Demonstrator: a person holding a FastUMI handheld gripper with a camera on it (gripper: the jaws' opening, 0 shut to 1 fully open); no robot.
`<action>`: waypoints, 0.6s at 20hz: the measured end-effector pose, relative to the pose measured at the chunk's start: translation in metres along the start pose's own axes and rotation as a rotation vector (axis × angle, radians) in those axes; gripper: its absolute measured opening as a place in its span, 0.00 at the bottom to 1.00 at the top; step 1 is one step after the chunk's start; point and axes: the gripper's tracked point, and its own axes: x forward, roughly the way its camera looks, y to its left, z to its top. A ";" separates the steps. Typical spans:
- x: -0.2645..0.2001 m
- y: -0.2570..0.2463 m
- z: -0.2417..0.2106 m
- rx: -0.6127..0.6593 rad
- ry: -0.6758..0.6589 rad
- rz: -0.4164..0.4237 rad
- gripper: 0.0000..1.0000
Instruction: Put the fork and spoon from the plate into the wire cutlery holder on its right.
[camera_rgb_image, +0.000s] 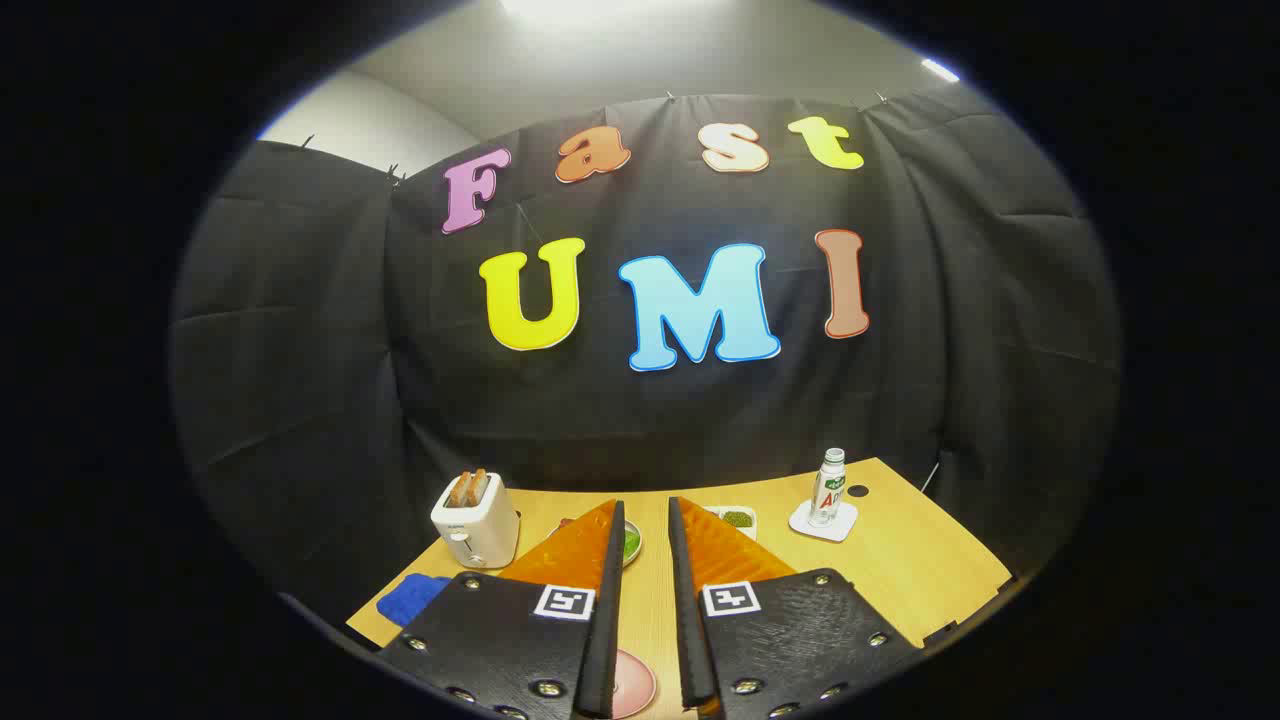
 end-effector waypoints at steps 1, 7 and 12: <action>0.000 0.002 0.000 0.000 0.000 0.003 0.25; 0.002 0.007 -0.003 0.000 0.008 0.012 0.25; 0.003 0.006 -0.007 0.007 0.026 0.006 0.25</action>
